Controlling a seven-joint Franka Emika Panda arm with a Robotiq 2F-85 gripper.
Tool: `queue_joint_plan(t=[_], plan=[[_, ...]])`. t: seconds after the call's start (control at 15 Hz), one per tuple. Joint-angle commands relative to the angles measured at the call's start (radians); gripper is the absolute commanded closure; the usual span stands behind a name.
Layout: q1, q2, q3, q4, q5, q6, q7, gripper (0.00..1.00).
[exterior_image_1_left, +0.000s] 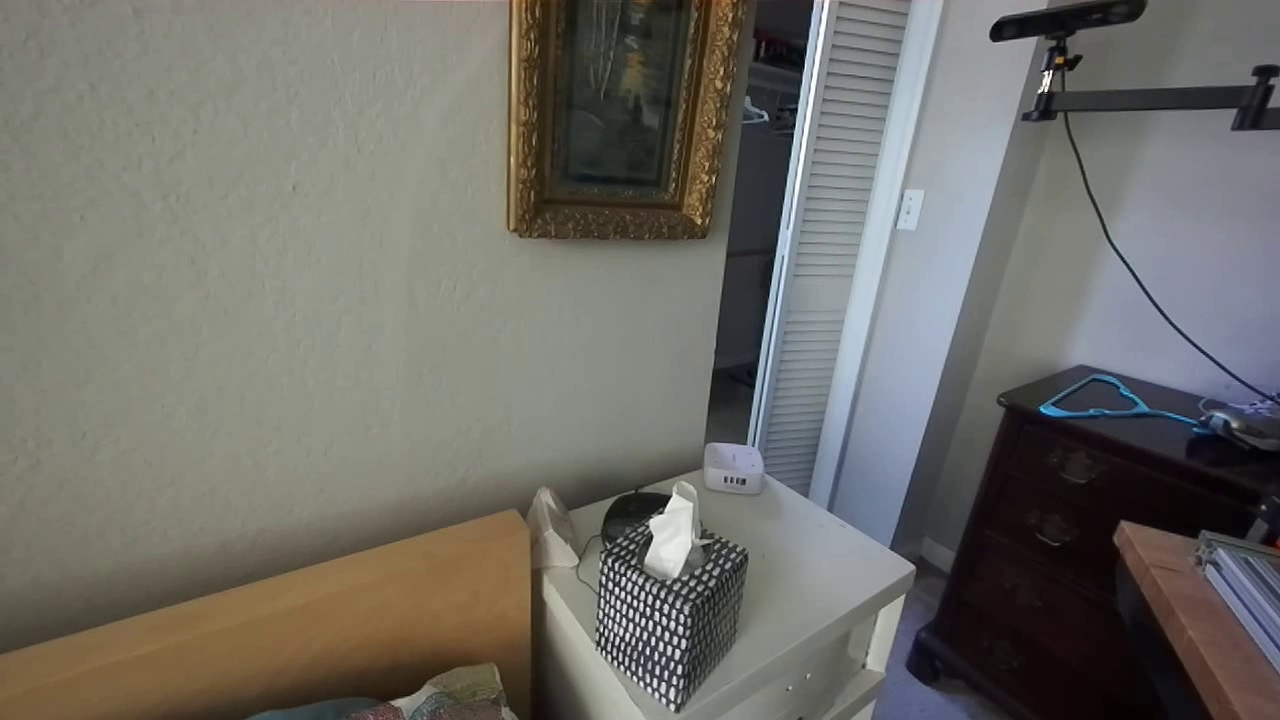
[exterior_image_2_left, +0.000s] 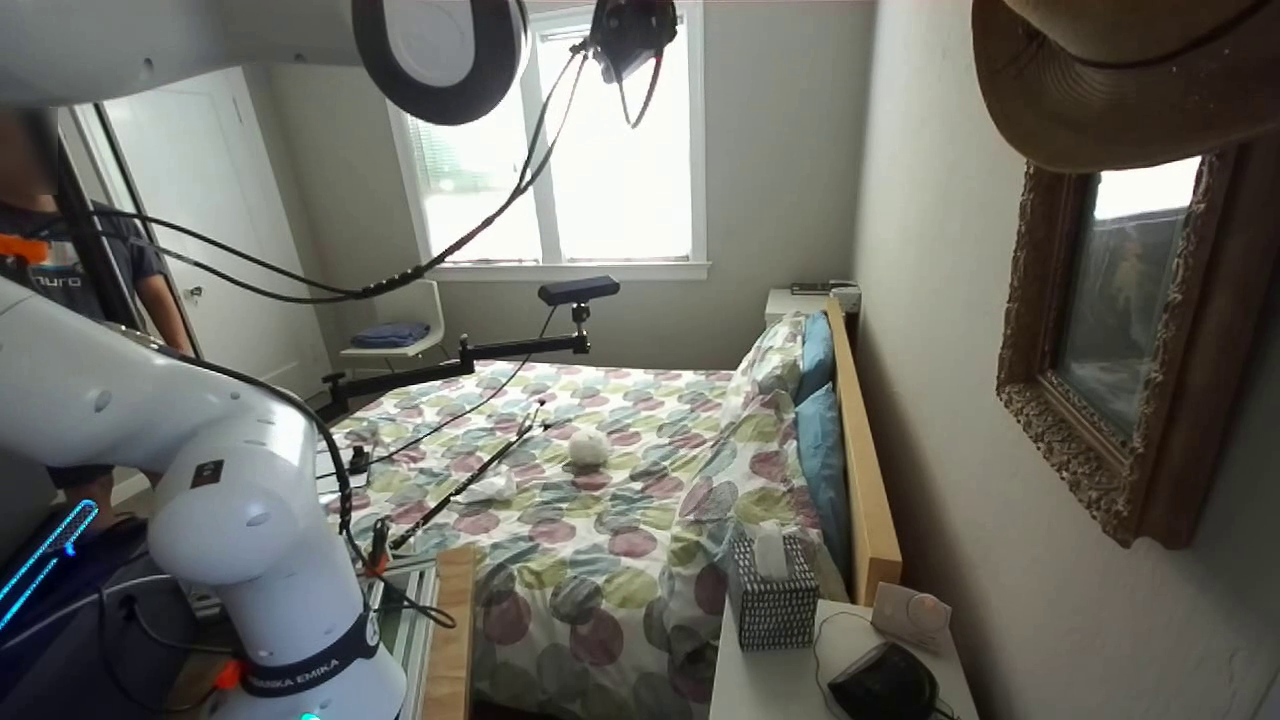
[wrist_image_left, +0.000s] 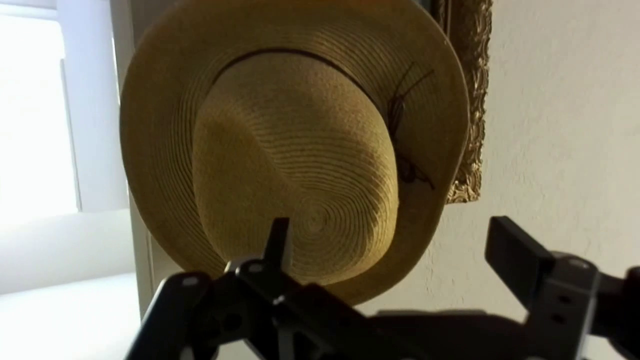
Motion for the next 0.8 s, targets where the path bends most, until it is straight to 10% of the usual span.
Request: queue_joint_plan(t=[0.0,0.47,0.73], plan=[[0.14,0.071,-0.072,0.083,0.011,0.094,-0.047,0.0],[0.404,0.155,-0.217,0.209,-0.009,0.142,-0.106,0.0],[0.509,0.17,-0.291,0.251,-0.01,0.142,-0.136,0.41]])
